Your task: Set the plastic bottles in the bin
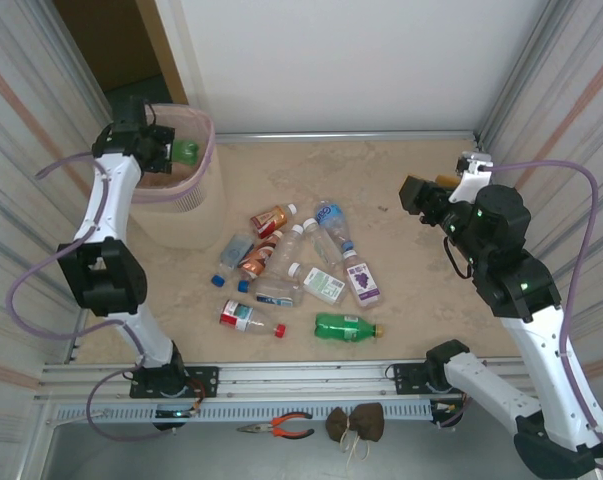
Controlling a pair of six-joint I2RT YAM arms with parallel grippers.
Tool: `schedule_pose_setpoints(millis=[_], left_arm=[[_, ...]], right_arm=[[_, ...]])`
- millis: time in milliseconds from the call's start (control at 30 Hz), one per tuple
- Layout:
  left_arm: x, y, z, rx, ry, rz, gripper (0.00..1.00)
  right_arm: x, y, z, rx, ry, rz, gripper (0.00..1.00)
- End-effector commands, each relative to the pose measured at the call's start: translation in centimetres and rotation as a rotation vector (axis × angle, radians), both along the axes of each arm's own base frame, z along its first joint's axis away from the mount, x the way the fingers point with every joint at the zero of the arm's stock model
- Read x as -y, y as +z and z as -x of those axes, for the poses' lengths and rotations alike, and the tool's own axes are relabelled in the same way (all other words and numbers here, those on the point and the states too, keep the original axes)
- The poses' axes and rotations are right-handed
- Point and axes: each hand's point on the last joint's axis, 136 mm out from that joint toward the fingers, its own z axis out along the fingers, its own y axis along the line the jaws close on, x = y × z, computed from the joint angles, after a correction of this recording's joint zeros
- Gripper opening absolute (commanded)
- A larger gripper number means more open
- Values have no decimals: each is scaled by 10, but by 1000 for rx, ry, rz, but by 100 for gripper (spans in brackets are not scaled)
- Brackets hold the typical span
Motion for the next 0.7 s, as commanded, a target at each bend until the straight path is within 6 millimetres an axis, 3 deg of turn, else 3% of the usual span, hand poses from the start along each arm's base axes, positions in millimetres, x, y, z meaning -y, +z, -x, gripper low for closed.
schedule_pose_setpoints(millis=[0, 200, 400, 533, 667], left_arm=[[-8, -16, 1, -78, 100, 32, 49], [-3, -58, -11, -163, 107, 82, 51], [-2, -99, -3, -277, 125, 97, 58], [0, -104, -3, -284, 119, 110, 69], [0, -92, -5, -257, 114, 103, 81]], right_arm=[[7, -2, 2, 3, -21, 26, 70], [15, 0, 5, 12, -47, 35, 70], [16, -3, 5, -1, -52, 33, 70], [17, -4, 5, -3, -57, 34, 70], [17, 0, 5, 3, -54, 31, 70]])
